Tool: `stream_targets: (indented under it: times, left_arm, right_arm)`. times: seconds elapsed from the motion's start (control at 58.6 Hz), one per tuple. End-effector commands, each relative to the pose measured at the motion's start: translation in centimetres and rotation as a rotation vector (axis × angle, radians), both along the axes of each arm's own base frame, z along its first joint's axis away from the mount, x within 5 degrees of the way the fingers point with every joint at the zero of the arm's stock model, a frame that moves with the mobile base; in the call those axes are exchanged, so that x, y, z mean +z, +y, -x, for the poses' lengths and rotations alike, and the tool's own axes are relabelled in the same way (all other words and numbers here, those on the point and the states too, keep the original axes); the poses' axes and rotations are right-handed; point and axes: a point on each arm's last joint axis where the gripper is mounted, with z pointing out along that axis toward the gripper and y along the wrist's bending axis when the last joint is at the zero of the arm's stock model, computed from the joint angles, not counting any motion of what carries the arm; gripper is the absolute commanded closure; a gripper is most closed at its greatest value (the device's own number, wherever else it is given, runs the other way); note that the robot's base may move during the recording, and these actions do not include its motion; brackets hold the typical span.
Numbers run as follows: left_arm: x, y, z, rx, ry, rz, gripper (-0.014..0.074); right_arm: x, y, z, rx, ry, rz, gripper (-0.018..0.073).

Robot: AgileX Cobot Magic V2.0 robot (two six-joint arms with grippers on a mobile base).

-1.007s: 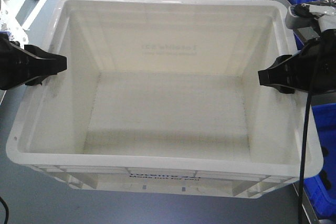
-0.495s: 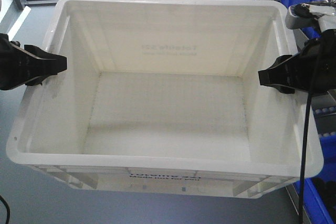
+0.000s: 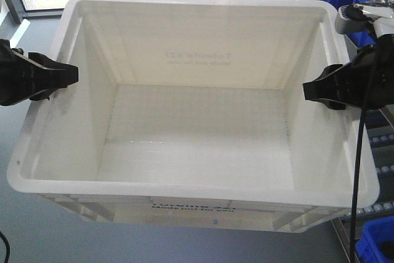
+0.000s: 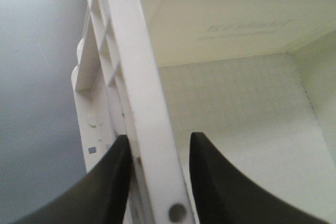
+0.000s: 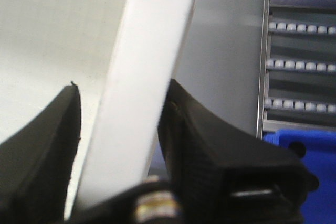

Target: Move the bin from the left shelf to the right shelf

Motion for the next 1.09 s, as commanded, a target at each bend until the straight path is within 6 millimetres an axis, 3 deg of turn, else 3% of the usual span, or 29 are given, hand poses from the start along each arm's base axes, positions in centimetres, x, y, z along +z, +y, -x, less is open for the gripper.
stream_targets:
  times: [0.0,1.075]
  left_arm:
    - [2.64,-1.45,0.92,-0.052,-0.047,0.148,0.0603]
    - [2.64,-1.45,0.92,-0.052,-0.047,0.148,0.0603]
  right_arm:
    - [3.38,1.1,0.14,-0.007,-0.155,-0.159,0.0564]
    - [3.38,1.1,0.14,-0.007,-0.155,-0.159,0.0564]
